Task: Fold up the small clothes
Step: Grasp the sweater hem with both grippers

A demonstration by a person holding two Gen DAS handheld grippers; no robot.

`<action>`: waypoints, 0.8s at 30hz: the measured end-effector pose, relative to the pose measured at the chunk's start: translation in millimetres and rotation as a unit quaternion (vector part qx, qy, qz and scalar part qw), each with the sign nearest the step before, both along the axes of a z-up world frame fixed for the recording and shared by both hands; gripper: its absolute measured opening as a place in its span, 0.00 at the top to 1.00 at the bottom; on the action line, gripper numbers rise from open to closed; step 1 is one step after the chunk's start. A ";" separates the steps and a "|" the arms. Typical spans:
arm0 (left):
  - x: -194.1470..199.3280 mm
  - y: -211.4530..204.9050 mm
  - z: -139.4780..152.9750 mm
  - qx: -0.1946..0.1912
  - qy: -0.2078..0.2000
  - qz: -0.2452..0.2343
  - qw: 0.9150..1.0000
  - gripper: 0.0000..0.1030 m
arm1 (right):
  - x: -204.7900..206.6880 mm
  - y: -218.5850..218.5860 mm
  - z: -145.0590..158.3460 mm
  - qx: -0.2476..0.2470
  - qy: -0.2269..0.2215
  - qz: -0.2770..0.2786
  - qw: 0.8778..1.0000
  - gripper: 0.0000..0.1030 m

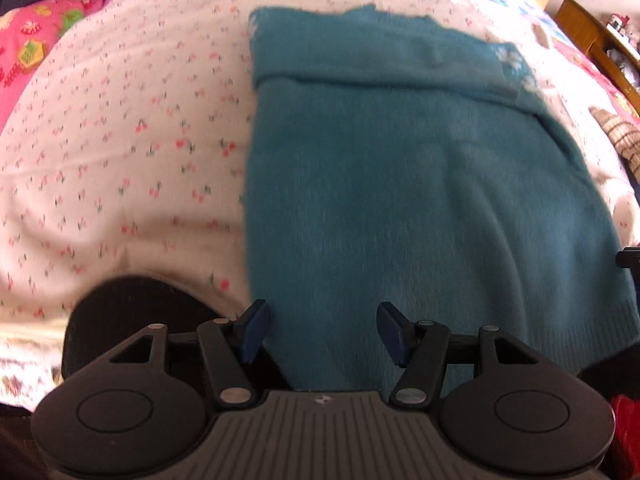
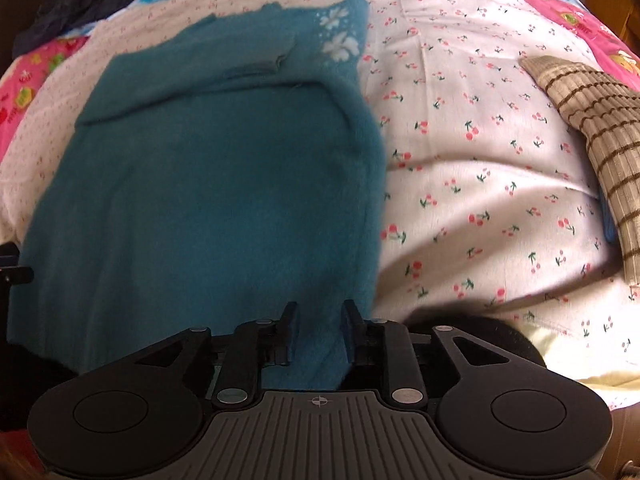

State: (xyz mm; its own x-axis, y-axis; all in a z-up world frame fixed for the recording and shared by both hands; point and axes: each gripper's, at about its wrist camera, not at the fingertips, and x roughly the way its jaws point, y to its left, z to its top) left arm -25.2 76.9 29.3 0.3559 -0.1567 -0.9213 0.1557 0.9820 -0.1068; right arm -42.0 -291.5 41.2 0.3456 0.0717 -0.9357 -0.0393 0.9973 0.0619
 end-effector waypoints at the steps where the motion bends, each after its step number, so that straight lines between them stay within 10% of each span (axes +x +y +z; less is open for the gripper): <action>1: -4.0 -0.5 -0.9 0.008 0.005 -0.001 1.000 0.39 | -3.3 2.4 -0.8 -0.005 0.007 0.002 1.000 0.68; 13: -18.4 -3.2 -10.5 -0.005 0.037 0.001 0.999 0.40 | -9.8 2.8 -21.7 0.034 0.074 0.001 0.997 0.60; 17: -15.1 -0.9 -12.5 -0.032 0.052 0.000 0.998 0.75 | -8.1 -0.8 -21.7 0.092 0.069 -0.002 0.993 0.77; 24: -3.7 23.6 3.5 -0.163 0.026 0.060 0.984 0.85 | -11.8 -25.7 6.4 0.236 -0.050 -0.084 0.967 0.86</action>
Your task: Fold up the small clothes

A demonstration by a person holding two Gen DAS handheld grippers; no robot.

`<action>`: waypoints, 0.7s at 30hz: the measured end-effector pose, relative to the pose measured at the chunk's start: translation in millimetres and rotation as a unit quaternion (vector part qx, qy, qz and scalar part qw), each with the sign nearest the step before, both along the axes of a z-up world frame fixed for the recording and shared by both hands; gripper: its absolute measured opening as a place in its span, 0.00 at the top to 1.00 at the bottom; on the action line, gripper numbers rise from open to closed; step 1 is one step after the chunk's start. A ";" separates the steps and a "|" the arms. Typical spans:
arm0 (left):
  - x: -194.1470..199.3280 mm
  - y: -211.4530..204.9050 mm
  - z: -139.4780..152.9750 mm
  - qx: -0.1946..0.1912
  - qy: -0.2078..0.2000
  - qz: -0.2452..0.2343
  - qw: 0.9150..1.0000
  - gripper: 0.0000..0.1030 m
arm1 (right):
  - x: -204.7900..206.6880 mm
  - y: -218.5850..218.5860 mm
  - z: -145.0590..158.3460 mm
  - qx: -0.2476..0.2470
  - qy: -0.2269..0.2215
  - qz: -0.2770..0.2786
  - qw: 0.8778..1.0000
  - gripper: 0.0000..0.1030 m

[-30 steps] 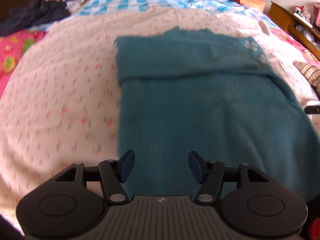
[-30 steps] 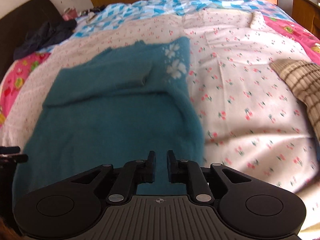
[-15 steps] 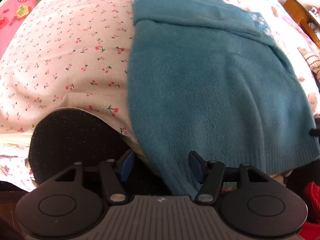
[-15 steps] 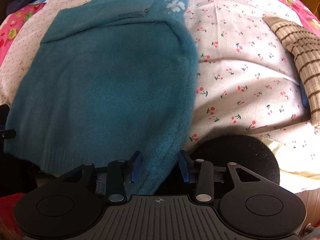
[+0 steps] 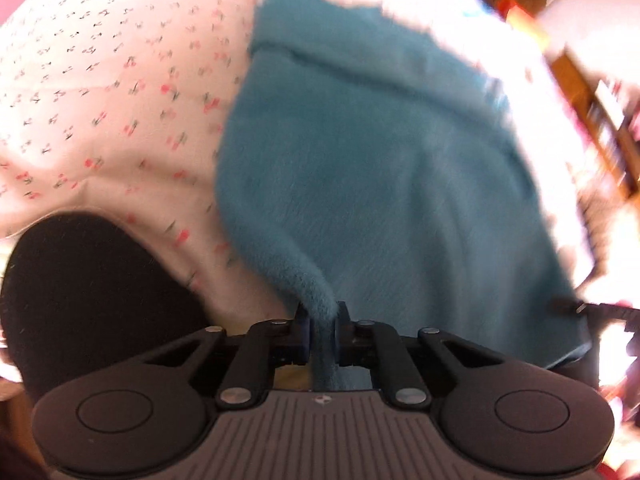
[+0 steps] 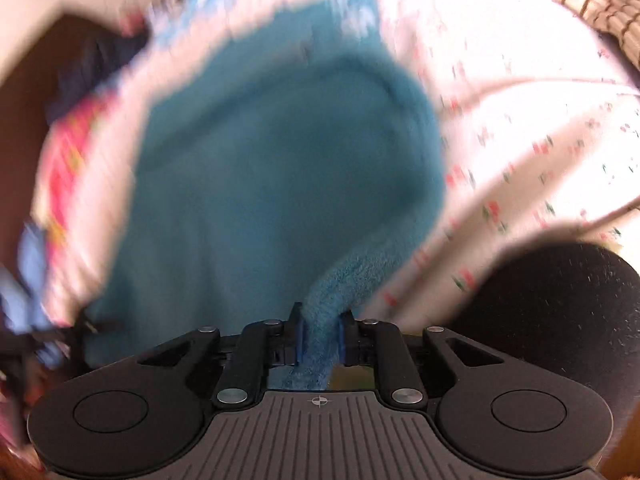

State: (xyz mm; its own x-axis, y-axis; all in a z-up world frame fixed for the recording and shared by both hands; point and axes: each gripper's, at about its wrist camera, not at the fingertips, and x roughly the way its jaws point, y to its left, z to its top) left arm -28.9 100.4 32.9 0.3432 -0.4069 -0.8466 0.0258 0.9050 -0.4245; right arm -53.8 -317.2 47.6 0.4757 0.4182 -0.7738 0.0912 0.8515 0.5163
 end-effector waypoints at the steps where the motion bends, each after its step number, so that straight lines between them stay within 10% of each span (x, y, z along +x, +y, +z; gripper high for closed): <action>1: 3.7 0.9 5.3 -0.019 -0.012 0.007 1.000 0.85 | 2.1 -1.3 7.3 0.016 -0.024 -0.014 0.999 0.86; 10: 89.7 -1.6 57.4 -0.124 -0.150 0.058 0.979 0.85 | 95.9 -18.7 52.3 0.110 -0.177 -0.121 0.970 0.87; 21: 221.8 4.0 17.3 -0.048 -0.204 0.153 0.966 0.85 | 243.8 -34.1 -16.5 0.060 -0.146 -0.234 0.959 0.87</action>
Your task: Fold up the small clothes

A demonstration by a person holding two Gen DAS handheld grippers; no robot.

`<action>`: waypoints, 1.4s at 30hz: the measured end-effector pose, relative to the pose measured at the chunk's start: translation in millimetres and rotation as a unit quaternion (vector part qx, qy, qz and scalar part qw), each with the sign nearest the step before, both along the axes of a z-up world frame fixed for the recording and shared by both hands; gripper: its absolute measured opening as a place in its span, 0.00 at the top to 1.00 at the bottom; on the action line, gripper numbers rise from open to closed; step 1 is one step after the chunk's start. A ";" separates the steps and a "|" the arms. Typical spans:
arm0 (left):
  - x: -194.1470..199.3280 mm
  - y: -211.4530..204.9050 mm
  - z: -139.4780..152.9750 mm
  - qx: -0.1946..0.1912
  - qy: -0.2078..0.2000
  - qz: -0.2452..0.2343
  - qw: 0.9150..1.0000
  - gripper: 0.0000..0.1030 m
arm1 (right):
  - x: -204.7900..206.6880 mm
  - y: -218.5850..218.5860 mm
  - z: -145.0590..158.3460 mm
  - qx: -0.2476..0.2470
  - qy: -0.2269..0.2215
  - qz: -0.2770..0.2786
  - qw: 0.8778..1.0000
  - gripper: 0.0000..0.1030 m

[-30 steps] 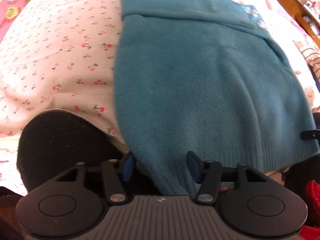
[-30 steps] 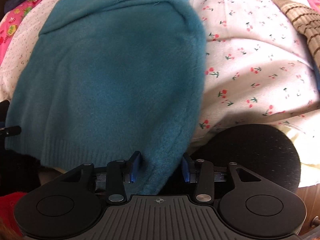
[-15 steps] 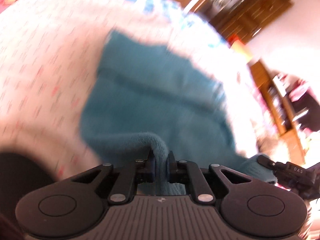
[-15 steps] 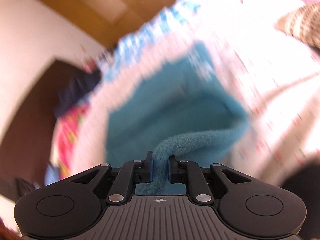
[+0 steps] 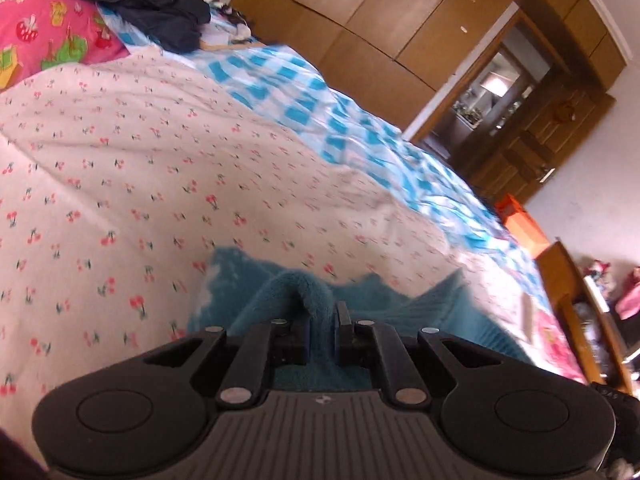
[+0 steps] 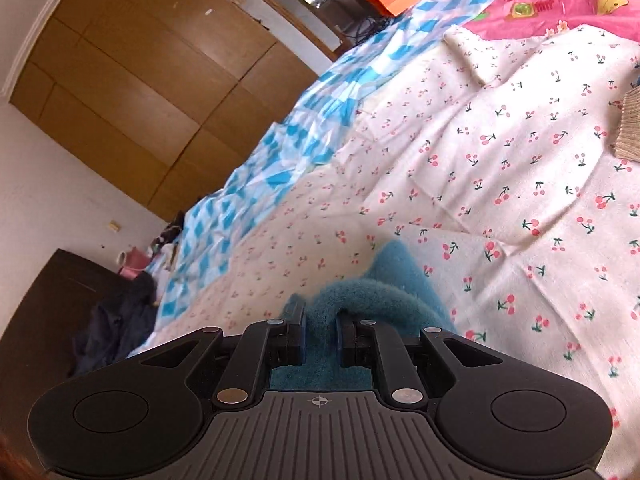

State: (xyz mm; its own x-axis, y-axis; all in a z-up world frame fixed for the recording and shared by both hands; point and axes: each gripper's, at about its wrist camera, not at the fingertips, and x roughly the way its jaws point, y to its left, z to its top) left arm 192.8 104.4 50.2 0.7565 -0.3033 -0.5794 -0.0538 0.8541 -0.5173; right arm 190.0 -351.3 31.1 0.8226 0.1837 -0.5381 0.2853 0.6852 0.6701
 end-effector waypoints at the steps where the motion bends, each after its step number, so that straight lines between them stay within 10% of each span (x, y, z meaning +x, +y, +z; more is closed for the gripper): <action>1: 10.3 -1.3 -7.7 0.010 0.005 0.002 1.000 0.85 | 6.9 0.0 -8.3 0.001 0.010 -0.007 1.000 0.87; 6: 30.8 -10.3 -35.5 0.053 0.020 0.000 0.998 0.84 | 16.8 -3.3 -25.6 0.016 0.029 -0.005 0.999 0.82; 19: 23.2 -3.4 -18.3 -0.031 0.020 0.043 0.998 0.61 | 2.5 -2.6 2.4 -0.010 -0.017 -0.003 1.000 0.58; 26: 12.4 -1.6 -2.5 0.087 -0.016 0.096 0.991 0.53 | -1.3 -1.2 11.2 -0.081 -0.029 -0.006 0.996 0.52; 35: 4.8 -32.2 -24.6 0.186 -0.007 0.030 0.982 0.52 | 14.3 23.5 -21.2 -0.243 0.049 0.029 0.968 0.62; 42: 1.7 -31.6 -40.4 0.220 0.022 0.023 0.975 0.49 | 10.7 8.9 -31.7 -0.219 0.072 0.017 0.973 0.65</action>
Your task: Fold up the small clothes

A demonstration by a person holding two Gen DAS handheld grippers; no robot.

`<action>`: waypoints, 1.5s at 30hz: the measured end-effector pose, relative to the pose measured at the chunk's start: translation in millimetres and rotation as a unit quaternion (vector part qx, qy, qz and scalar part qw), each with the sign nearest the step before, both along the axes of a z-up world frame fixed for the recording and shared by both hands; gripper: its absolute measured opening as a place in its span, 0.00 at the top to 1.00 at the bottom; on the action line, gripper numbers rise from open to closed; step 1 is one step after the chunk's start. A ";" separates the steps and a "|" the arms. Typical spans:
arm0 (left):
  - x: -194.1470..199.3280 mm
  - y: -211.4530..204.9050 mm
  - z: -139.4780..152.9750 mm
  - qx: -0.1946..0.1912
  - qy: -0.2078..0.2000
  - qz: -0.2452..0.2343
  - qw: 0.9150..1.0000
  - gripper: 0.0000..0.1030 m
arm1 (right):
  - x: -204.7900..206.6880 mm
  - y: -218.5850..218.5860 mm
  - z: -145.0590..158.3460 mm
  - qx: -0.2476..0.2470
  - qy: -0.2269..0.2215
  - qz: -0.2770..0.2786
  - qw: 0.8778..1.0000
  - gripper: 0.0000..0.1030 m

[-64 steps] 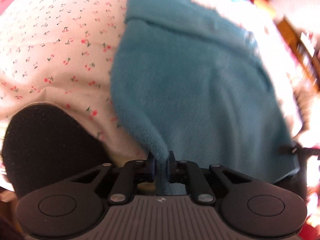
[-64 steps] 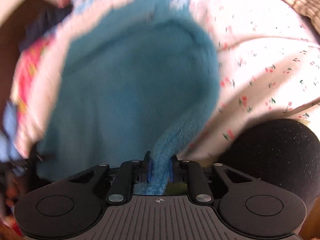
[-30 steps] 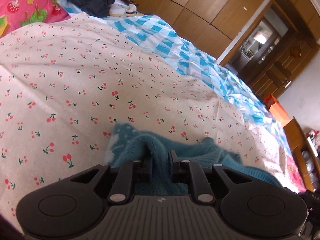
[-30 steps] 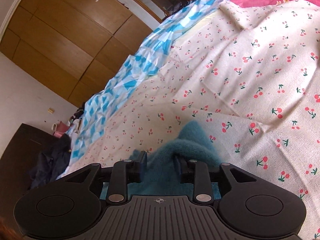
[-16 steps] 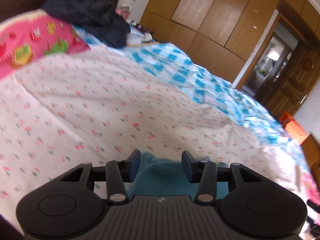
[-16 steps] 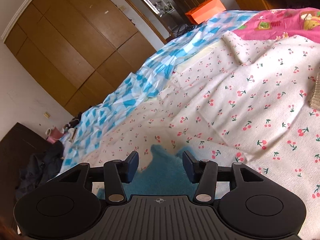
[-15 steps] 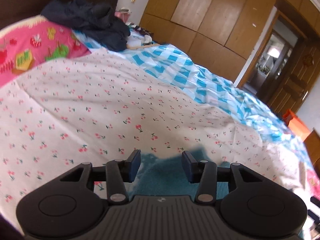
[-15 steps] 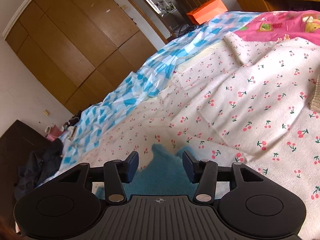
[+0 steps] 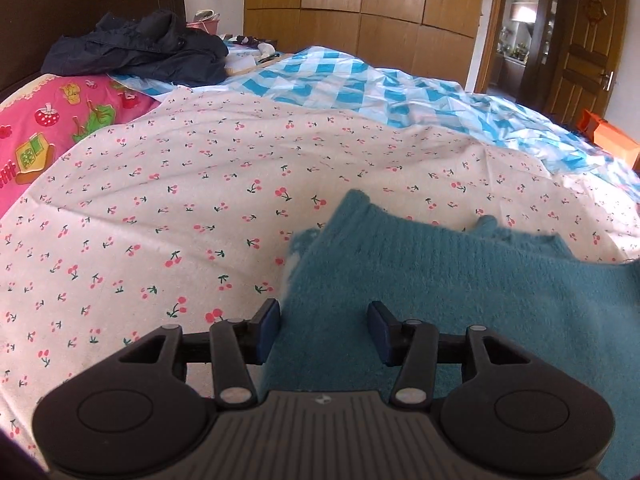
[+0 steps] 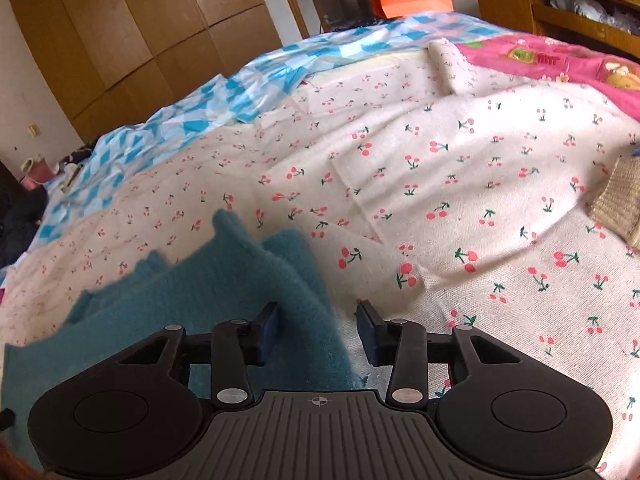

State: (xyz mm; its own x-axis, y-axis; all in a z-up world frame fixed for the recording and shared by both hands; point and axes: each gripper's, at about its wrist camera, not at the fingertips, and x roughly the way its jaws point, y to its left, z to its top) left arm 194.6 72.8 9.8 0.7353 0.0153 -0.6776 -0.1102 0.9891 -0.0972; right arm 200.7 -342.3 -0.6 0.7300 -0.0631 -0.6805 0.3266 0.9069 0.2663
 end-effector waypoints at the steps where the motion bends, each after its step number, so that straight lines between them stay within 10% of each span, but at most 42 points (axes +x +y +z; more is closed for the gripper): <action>1: -3.3 0.7 3.7 -0.005 -0.004 0.000 1.000 0.49 | -4.2 2.0 5.4 0.000 -0.007 -0.001 1.000 0.67; 19: -82.1 18.4 7.6 -0.036 -0.004 0.017 0.999 0.48 | -57.3 13.5 19.0 -0.040 -0.045 0.001 0.998 0.72; 28: -104.3 32.3 -2.1 -0.071 0.007 0.042 0.997 0.48 | -58.3 22.4 15.7 -0.064 0.005 0.005 0.998 0.71; 45: -126.9 48.2 -3.8 -0.141 -0.001 0.043 0.989 0.47 | -42.0 181.0 55.9 -0.078 0.003 0.201 0.976 0.67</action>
State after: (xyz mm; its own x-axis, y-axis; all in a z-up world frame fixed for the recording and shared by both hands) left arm 67.7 121.0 6.0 0.7402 -0.1120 -0.6630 -0.1917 0.9100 -0.3677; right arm 158.7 -161.4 55.3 0.7131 0.1249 -0.6899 -0.0630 0.9914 0.1144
